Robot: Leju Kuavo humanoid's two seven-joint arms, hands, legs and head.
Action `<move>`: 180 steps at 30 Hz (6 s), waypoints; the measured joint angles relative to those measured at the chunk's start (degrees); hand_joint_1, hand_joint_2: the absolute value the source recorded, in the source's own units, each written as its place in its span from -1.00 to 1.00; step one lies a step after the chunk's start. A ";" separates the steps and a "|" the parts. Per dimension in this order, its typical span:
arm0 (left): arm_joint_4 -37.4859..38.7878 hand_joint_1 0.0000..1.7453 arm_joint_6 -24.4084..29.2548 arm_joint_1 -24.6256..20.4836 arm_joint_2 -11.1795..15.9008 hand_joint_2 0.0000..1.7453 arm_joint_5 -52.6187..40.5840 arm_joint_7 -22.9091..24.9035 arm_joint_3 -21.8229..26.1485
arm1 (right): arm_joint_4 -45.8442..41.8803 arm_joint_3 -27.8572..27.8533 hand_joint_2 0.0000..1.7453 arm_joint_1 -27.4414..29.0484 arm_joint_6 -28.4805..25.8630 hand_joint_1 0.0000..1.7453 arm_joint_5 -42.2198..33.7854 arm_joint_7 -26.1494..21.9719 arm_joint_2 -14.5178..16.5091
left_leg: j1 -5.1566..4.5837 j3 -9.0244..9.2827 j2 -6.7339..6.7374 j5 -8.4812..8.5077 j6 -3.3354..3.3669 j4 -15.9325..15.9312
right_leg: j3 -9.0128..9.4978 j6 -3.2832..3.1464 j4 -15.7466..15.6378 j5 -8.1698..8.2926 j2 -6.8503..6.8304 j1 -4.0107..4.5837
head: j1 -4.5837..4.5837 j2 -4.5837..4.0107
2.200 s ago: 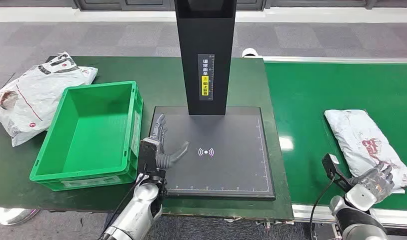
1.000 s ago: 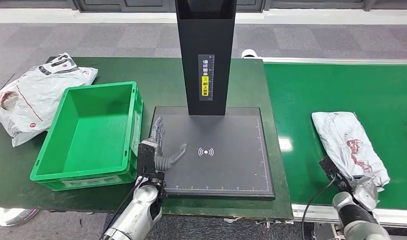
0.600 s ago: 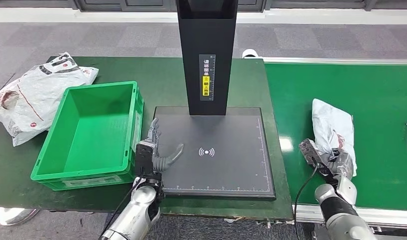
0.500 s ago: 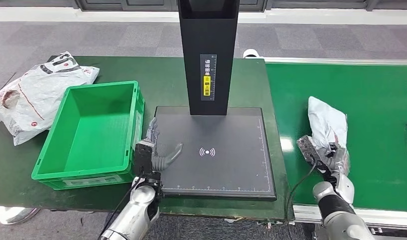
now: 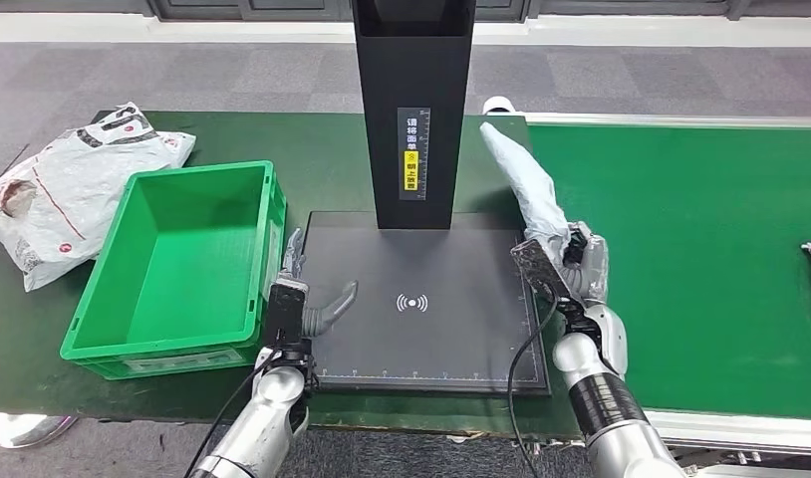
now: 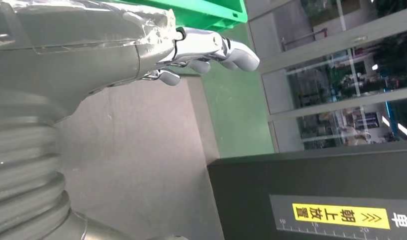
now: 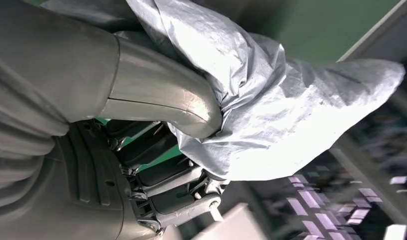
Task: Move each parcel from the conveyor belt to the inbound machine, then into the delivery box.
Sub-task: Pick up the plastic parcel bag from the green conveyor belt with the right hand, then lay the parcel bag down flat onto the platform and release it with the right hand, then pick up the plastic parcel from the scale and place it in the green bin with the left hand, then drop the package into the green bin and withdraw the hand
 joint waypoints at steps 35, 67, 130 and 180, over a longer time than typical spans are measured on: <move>-2.90 -1.00 1.41 -1.75 1.50 1.00 7.30 -2.24 -0.87 | -10.13 33.23 1.00 7.12 12.50 -1.00 -19.78 -1.25 -0.79 | -0.01 -0.03 0.06 -0.04 -0.06 0.01 | -0.10 -0.01 -0.02 -0.01 0.11 0.03 | -0.01 0.00; 17.05 0.01 -6.85 -6.76 1.36 1.00 -24.63 14.77 -13.11 | -15.57 12.39 1.00 9.87 0.41 -1.00 -35.39 -11.55 -0.45 | -0.03 -0.03 0.04 -0.04 -0.05 0.01 | -0.09 0.01 -0.03 0.00 0.07 -0.01 | -0.01 0.00; -9.07 0.49 6.90 -4.85 25.52 1.00 -60.62 36.30 31.10 | -25.88 3.76 1.00 22.40 0.13 -1.00 -27.04 -8.95 -0.15 | 0.13 0.30 0.31 -0.28 -0.35 -0.04 | 0.06 -0.26 0.01 -0.33 0.33 0.29 | -0.02 0.00; 13.89 -1.00 -2.02 -14.75 28.50 1.00 -35.91 21.53 16.33 | -31.73 0.99 1.00 24.32 5.09 -1.00 -25.03 -7.25 -0.31 | 0.12 0.43 0.16 -0.20 -0.46 -0.04 | 0.26 -0.32 0.03 -0.25 0.16 0.27 | -0.01 0.00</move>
